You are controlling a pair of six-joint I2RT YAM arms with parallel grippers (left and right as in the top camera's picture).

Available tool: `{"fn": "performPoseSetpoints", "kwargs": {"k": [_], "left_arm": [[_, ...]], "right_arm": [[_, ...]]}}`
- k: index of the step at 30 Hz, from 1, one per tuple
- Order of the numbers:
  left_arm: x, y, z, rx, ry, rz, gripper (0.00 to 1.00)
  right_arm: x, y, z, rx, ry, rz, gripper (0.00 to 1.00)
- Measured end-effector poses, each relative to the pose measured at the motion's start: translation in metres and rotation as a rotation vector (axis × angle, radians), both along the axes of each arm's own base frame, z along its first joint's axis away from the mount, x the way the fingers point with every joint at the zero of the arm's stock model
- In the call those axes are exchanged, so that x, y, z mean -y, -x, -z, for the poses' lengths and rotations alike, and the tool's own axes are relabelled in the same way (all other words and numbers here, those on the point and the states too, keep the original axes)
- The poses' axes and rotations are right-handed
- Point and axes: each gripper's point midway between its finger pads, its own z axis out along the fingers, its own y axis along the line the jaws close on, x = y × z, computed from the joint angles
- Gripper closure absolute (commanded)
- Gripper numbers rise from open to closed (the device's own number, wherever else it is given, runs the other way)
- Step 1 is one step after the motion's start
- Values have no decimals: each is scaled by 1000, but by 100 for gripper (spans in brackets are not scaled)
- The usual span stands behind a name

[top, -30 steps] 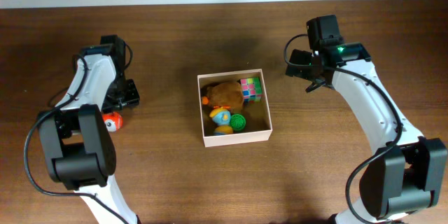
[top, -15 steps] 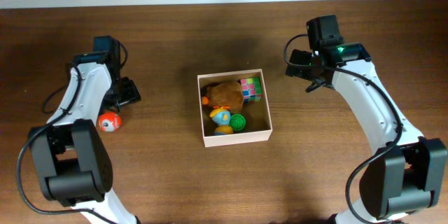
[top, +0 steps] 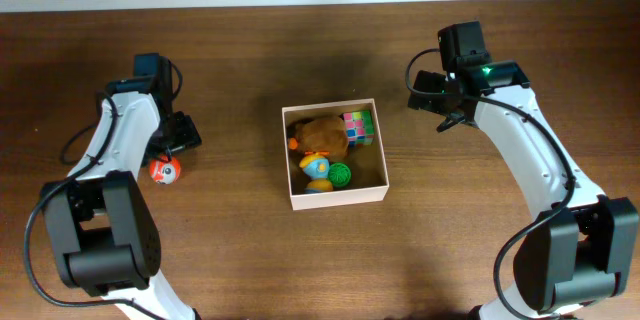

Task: Pack container
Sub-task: 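Lower the left gripper and grasp the red-and-grey ball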

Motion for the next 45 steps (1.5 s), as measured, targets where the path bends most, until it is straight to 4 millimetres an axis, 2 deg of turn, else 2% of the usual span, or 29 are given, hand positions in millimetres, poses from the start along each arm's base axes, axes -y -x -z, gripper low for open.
{"fn": "performPoseSetpoints", "kwargs": {"k": [5,10,15,16,23,26,28,29,30,31,33,36,37,40,45], "left_arm": [[0,5,12,-5,-1,-1,18],[-5,6,17,5,-17,-8,24],[-7,5,16,10,-29,-3,54],[-7,5,16,13,-31,-5,64],[-6,7,14,10,-27,-6,73],[-6,8,12,8,-24,-6,73],[-6,9,11,10,-23,-6,79],[-6,9,10,9,-23,-5,89],[-5,10,9,9,-22,-7,95],[-5,10,9,8,-21,-8,95],[-5,11,8,7,-21,-5,92],[-5,11,5,12,-20,-3,58],[-5,12,5,9,-20,-6,42],[-4,14,6,1,-19,-5,32],[-4,17,8,-6,-18,-5,25]], "right_arm": [[0,0,0,0,0,0,1],[0,0,0,0,0,0,1],[0,0,0,0,0,0,1],[0,0,0,0,0,0,1],[0,0,0,0,0,0,1],[0,0,0,0,0,-1,1],[0,0,0,0,0,0,1],[0,0,0,0,0,0,1],[0,0,0,0,0,0,1],[0,0,0,0,0,0,1],[0,0,0,0,0,1,1],[0,0,0,0,0,0,1],[0,0,0,0,0,0,1],[0,0,0,0,0,0,1],[0,0,0,0,0,0,1]]}}
